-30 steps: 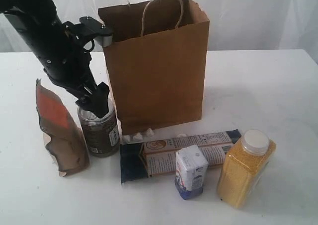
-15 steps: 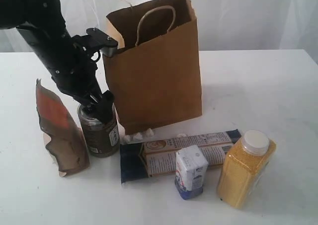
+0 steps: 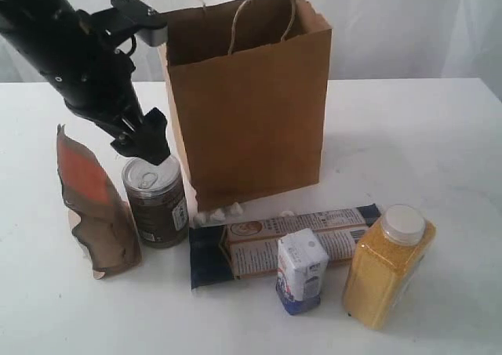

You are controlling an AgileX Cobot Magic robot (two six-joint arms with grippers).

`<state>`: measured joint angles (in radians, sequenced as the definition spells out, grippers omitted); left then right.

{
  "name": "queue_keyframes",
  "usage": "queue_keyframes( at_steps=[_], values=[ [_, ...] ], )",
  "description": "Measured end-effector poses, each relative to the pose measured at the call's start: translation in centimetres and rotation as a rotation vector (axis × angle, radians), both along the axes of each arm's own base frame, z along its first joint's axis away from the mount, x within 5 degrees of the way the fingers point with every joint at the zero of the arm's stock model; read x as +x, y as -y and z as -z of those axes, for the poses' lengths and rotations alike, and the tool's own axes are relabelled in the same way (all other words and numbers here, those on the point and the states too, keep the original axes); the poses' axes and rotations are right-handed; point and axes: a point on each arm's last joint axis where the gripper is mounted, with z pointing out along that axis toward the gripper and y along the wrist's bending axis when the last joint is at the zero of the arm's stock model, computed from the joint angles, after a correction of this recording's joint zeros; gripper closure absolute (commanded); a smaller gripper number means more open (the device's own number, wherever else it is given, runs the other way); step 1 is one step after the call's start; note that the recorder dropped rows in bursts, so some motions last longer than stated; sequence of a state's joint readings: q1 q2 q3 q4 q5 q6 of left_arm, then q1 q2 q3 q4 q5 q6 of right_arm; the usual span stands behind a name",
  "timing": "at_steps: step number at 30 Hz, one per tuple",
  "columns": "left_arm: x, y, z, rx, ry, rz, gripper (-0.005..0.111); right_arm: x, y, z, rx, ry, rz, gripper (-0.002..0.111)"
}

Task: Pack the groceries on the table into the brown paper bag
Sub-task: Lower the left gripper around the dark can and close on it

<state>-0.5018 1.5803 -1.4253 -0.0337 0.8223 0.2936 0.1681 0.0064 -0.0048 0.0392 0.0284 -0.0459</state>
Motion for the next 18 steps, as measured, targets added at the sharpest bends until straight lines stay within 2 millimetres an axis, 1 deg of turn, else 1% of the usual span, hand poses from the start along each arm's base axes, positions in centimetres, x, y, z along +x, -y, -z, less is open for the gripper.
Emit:
queue_keyframes(
  at_steps=[6, 10, 13, 18],
  values=[
    [-1.3, -1.0, -2.1, 0.004, 0.052, 0.004, 0.002, 0.0, 0.0, 0.0, 0.0, 0.0, 0.0, 0.108],
    [-2.5, -1.7, -2.9, 0.026, 0.03, 0.017, 0.002, 0.0, 0.0, 0.0, 0.0, 0.0, 0.0, 0.108],
    [-3.3, -2.1, -2.7, 0.05, 0.031, 0.061, 0.002, 0.0, 0.0, 0.0, 0.0, 0.0, 0.0, 0.108],
    [-4.2, -2.6, -1.3, 0.061, 0.075, 0.111, 0.002, 0.0, 0.0, 0.0, 0.0, 0.0, 0.0, 0.108]
  ],
)
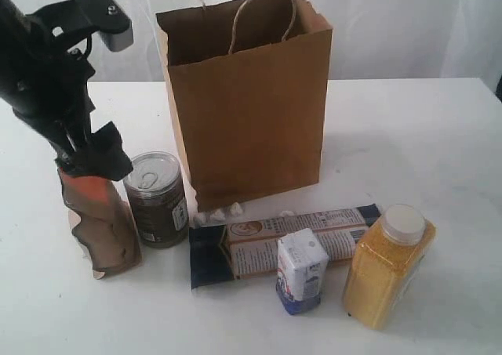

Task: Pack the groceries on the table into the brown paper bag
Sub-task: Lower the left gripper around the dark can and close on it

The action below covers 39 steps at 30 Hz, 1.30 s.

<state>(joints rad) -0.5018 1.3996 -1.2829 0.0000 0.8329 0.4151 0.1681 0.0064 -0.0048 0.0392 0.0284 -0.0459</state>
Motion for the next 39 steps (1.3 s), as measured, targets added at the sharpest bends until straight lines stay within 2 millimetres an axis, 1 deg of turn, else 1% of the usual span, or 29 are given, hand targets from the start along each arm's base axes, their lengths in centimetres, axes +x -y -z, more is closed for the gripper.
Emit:
queue_keyframes(
  at_steps=[4, 10, 13, 17, 21, 24, 31, 39],
  values=[
    [-0.2, 0.2, 1.5, -0.027, -0.018, 0.0, 0.002, 0.0, 0.0, 0.0, 0.0, 0.0, 0.0, 0.108],
    [0.0, 0.6, 2.3, -0.064, -0.003, 0.021, 0.002, 0.0, 0.0, 0.0, 0.0, 0.0, 0.0, 0.108],
    [0.6, 1.0, 3.2, -0.057, -0.02, 0.021, 0.002, 0.0, 0.0, 0.0, 0.0, 0.0, 0.0, 0.108],
    [1.8, 1.7, 5.2, -0.038, -0.069, 0.018, 0.002, 0.0, 0.0, 0.0, 0.0, 0.0, 0.0, 0.108],
    [2.6, 2.1, 6.4, -0.027, -0.088, 0.019, 0.002, 0.0, 0.0, 0.0, 0.0, 0.0, 0.0, 0.108],
    [3.3, 2.6, 6.7, -0.029, -0.084, 0.024, 0.002, 0.0, 0.0, 0.0, 0.0, 0.0, 0.0, 0.108],
    [4.8, 3.3, 6.6, -0.039, -0.069, 0.024, 0.002, 0.0, 0.0, 0.0, 0.0, 0.0, 0.0, 0.108],
    [5.4, 3.7, 8.5, -0.008, -0.114, 0.026, 0.002, 0.0, 0.0, 0.0, 0.0, 0.0, 0.0, 0.108]
  ],
)
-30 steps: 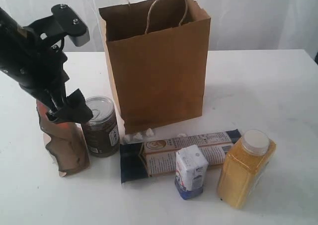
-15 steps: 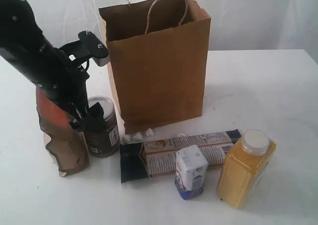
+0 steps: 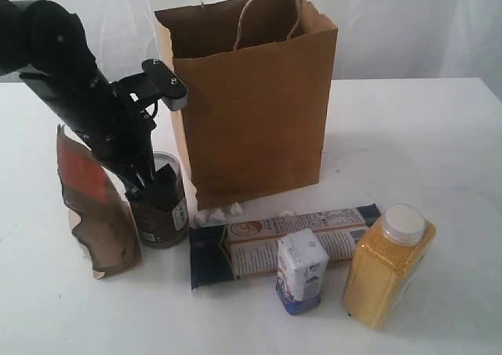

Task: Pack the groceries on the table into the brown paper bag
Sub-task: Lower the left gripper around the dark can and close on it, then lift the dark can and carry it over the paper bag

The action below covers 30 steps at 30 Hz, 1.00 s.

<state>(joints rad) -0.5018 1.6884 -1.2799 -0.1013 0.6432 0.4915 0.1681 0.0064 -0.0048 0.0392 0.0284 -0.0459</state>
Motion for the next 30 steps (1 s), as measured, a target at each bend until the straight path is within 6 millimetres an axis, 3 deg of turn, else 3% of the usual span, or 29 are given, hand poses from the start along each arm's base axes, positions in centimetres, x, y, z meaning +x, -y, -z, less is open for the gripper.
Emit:
queue_keyframes(
  at_steps=[11, 14, 22, 23, 30],
  values=[
    [0.5, 0.2, 1.5, 0.03, -0.024, 0.006, 0.006, 0.0, 0.0, 0.0, 0.0, 0.0, 0.0, 0.108],
    [0.5, 0.2, 1.5, 0.03, -0.024, 0.006, 0.022, 0.0, 0.0, 0.0, 0.0, 0.0, 0.0, 0.108],
    [0.5, 0.1, 1.4, 0.031, -0.038, -0.009, 0.101, 0.0, 0.0, 0.0, 0.0, 0.0, 0.0, 0.108],
    [0.4, 0.1, 1.3, 0.036, -0.043, -0.007, 0.106, 0.0, 0.0, 0.0, 0.0, 0.0, 0.0, 0.108],
    [-1.1, -1.3, -1.4, 0.075, -0.022, -0.032, 0.107, 0.0, 0.0, 0.0, 0.0, 0.0, 0.0, 0.108]
  ],
)
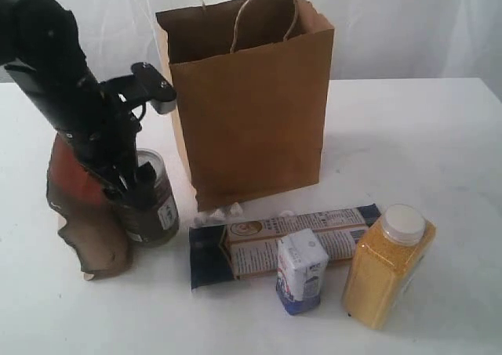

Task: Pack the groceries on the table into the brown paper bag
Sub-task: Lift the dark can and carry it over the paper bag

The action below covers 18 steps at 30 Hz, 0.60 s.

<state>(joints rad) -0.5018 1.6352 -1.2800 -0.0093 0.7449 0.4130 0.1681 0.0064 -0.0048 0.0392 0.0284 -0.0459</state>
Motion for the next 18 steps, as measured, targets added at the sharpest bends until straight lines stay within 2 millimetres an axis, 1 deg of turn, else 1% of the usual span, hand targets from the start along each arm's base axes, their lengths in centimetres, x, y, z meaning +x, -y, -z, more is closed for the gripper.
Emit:
queue_keyframes(
  at_steps=[1, 4, 8, 15, 18],
  values=[
    [-0.1, -0.3, -0.5, 0.013, 0.019, -0.011, 0.107, 0.0, 0.0, 0.0, 0.0, 0.0, 0.0, 0.108],
    [-0.9, -1.6, -3.0, 0.045, 0.117, -0.047, 0.107, 0.0, 0.0, 0.0, 0.0, 0.0, 0.0, 0.108],
    [-2.5, -3.1, -6.4, 0.033, 0.233, -0.083, 0.107, 0.0, 0.0, 0.0, 0.0, 0.0, 0.0, 0.108],
    [-4.7, -4.2, -11.7, -0.128, 0.499, -0.093, 0.107, 0.0, 0.0, 0.0, 0.0, 0.0, 0.0, 0.108],
    [-5.2, -4.4, -13.4, -0.202, 0.614, -0.091, 0.107, 0.0, 0.0, 0.0, 0.0, 0.0, 0.0, 0.108]
  ],
)
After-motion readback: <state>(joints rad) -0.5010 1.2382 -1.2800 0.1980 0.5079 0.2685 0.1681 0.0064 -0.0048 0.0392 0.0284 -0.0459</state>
